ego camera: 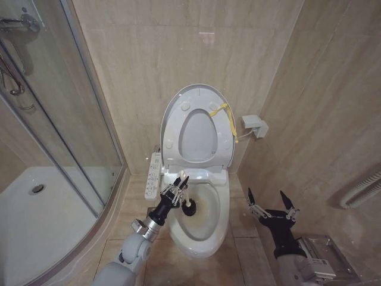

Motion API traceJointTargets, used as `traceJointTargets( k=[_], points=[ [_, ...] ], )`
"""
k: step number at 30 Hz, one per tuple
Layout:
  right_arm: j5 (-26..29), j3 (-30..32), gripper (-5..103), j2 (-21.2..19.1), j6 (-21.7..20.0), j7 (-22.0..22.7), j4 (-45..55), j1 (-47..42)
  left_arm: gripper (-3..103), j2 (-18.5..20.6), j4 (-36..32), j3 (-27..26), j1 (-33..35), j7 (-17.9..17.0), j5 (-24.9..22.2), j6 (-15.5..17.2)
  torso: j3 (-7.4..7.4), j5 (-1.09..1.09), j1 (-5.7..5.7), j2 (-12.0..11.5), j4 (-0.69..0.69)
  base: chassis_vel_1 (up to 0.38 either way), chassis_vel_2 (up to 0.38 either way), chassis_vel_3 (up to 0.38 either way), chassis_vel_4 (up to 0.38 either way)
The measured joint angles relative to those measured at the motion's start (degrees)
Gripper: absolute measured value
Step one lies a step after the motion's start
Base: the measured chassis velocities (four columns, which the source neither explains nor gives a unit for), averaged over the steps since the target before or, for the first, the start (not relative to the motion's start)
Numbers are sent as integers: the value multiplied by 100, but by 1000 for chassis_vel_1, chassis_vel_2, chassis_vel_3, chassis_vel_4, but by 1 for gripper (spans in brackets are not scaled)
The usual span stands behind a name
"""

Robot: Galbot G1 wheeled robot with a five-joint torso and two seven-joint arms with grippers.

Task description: Open the toilet lid, clean the toilet bowl with a toilet brush, close the toilet lid, and flush.

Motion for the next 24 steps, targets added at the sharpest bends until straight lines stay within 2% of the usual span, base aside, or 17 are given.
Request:
traceJointTargets(
  k=[11, 17, 24],
  points=[
    [0, 0, 100, 0, 0, 0, 0, 0, 20, 442, -789, -382, 541, 158, -151, 75, 0, 0, 0, 0, 0, 0, 0, 0, 0],
    [0, 0, 100, 0, 0, 0, 0, 0, 20, 674, -1257, -777, 842, 235, -226, 78, 0, 0, 0, 0, 0, 0, 0, 0, 0],
    [0, 0, 100, 0, 0, 0, 0, 0, 20, 1005, -1930, -1231, 1308, 322, -532, 95, 0, 0, 0, 0, 0, 0, 0, 0, 0]
  ],
)
